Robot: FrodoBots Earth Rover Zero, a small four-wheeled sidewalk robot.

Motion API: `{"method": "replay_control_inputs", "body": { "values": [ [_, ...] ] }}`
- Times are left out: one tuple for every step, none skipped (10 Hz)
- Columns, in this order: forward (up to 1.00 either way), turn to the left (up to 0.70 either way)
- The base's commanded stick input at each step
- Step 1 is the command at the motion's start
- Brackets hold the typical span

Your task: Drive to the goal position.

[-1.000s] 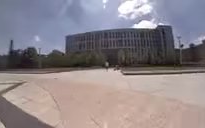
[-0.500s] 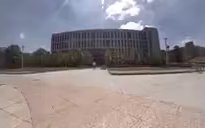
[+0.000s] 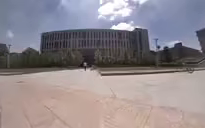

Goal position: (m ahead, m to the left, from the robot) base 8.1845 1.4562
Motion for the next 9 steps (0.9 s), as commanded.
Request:
{"method": "replay_control_inputs", "body": {
  "values": [
    [0.0, 0.0],
    [0.0, 0.0],
    [0.0, 0.0],
    [0.0, 0.0],
    [0.0, 0.0],
    [0.7, 0.01],
    [0.7, 0.09],
    [0.7, 0.17],
    [0.7, 0.25]
  ]
}}
